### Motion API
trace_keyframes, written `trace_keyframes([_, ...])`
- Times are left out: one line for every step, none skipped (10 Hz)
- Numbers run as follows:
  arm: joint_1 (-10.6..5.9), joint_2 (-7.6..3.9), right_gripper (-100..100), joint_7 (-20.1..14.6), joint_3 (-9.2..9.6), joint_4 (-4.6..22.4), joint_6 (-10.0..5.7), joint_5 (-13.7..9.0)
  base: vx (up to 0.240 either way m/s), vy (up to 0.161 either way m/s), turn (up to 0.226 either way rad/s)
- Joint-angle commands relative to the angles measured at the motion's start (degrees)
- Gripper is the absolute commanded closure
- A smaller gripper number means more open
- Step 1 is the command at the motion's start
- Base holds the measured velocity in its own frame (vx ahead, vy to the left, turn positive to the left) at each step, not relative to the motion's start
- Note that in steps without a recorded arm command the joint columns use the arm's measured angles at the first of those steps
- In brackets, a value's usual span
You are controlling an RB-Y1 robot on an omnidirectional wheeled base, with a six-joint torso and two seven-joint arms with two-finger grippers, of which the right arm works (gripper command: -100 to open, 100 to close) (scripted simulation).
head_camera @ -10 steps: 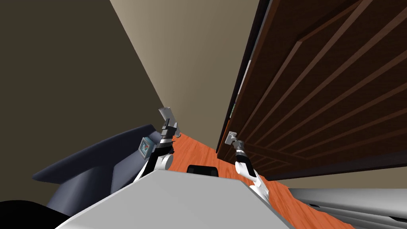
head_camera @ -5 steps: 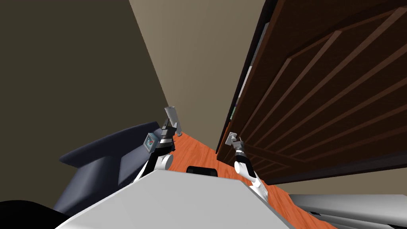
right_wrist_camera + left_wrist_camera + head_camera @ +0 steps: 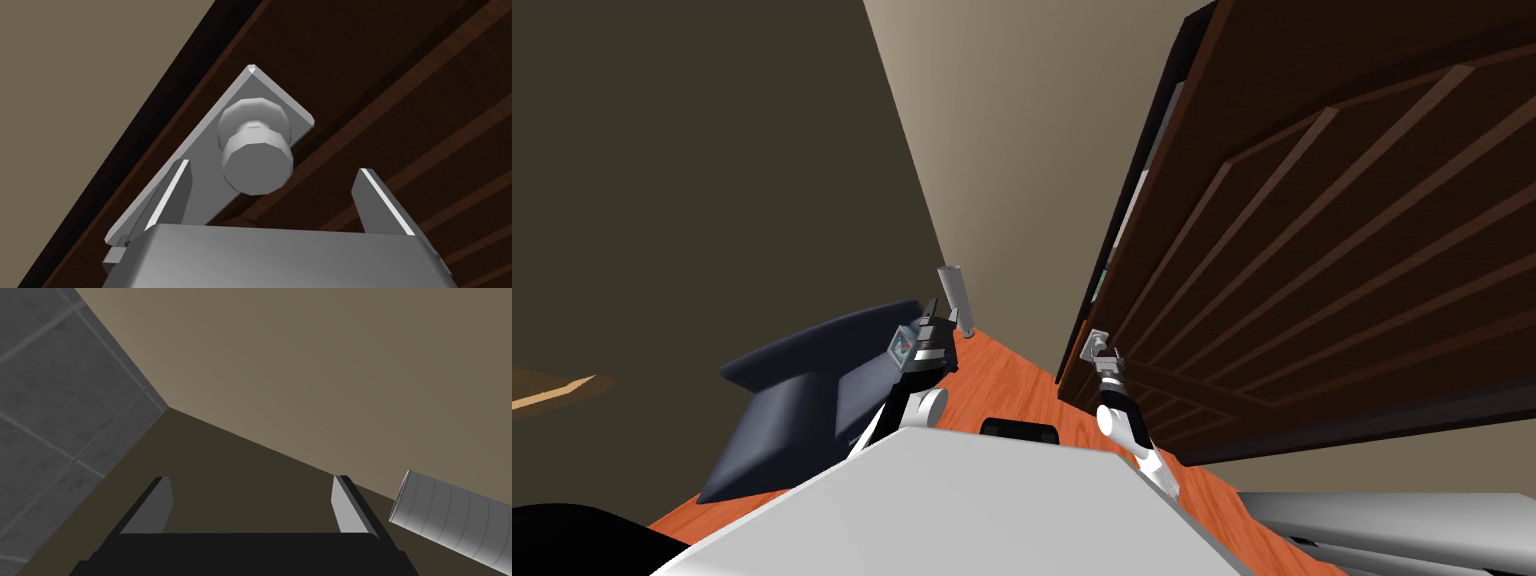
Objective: Pull the door open
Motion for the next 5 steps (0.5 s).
trace_keyframes([0.62,0.68,-100,-2.9,0.54,-1.1,0.4,-2.5,-0.089,-0.039,0.065])
trace_keyframes([0.62,0.68,-100,-3.4,0.54,-1.1,0.4,-2.5,-0.055,-0.025,0.025])
trace_keyframes([0.95,1.11,-100,-5.3,0.88,-1.7,0.6,-4.0,-0.048,-0.014,0.042])
trace_keyframes([1.27,1.55,-100,-6.9,1.21,-2.2,0.81,-5.5,-0.069,-0.021,0.068])
trace_keyframes([1.59,1.97,-100,-8.6,1.54,-2.8,1.02,-7.0,-0.091,-0.023,0.079])
